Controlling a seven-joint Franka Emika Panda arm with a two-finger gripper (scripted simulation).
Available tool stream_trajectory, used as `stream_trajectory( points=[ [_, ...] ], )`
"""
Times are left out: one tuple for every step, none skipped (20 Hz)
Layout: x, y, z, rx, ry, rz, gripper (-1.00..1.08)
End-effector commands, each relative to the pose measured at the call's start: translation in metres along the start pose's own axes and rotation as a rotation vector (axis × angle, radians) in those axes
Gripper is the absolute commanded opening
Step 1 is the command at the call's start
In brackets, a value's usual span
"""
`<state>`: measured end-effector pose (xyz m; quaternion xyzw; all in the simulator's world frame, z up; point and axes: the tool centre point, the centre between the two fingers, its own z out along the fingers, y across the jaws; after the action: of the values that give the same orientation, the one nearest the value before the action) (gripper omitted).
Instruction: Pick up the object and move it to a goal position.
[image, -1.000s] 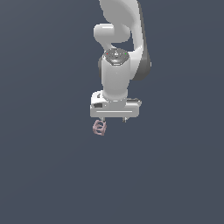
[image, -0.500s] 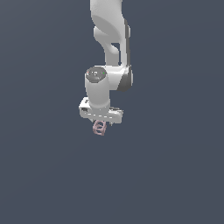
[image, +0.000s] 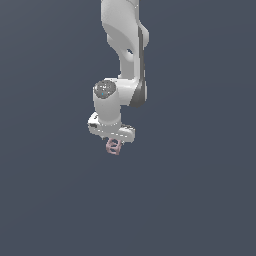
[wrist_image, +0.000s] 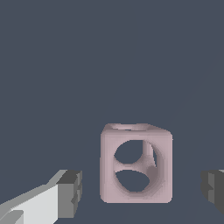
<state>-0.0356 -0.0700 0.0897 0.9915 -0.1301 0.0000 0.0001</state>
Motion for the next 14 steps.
stream_trajectory(
  points=[
    [0.0, 0.0, 0.004, 0.0, 0.0, 0.0, 1.0],
    [0.0, 0.0, 0.007, 0.0, 0.0, 0.0, 1.0],
    [-0.001, 0.0, 0.011, 0.0, 0.0, 0.001, 1.0],
    [-0.001, 0.0, 0.015, 0.0, 0.0, 0.002, 1.0],
    [-0.001, 0.001, 0.02, 0.0, 0.0, 0.002, 1.0],
    [-0.001, 0.001, 0.026, 0.0, 0.0, 0.003, 1.0],
    [-0.002, 0.001, 0.031, 0.0, 0.0, 0.004, 1.0],
    [-0.002, 0.001, 0.036, 0.0, 0.0, 0.004, 1.0],
    [-0.002, 0.001, 0.04, 0.0, 0.0, 0.004, 1.0],
    [-0.002, 0.001, 0.043, 0.0, 0.0, 0.005, 1.0],
    [-0.002, 0.001, 0.046, 0.0, 0.0, 0.005, 1.0],
    [-0.001, 0.001, 0.048, 0.0, 0.0, 0.006, 1.0],
    [-0.001, 0.001, 0.049, 0.0, 0.0, 0.006, 1.0],
    [-0.001, 0.001, 0.05, 0.0, 0.0, 0.006, 1.0]
  ],
)
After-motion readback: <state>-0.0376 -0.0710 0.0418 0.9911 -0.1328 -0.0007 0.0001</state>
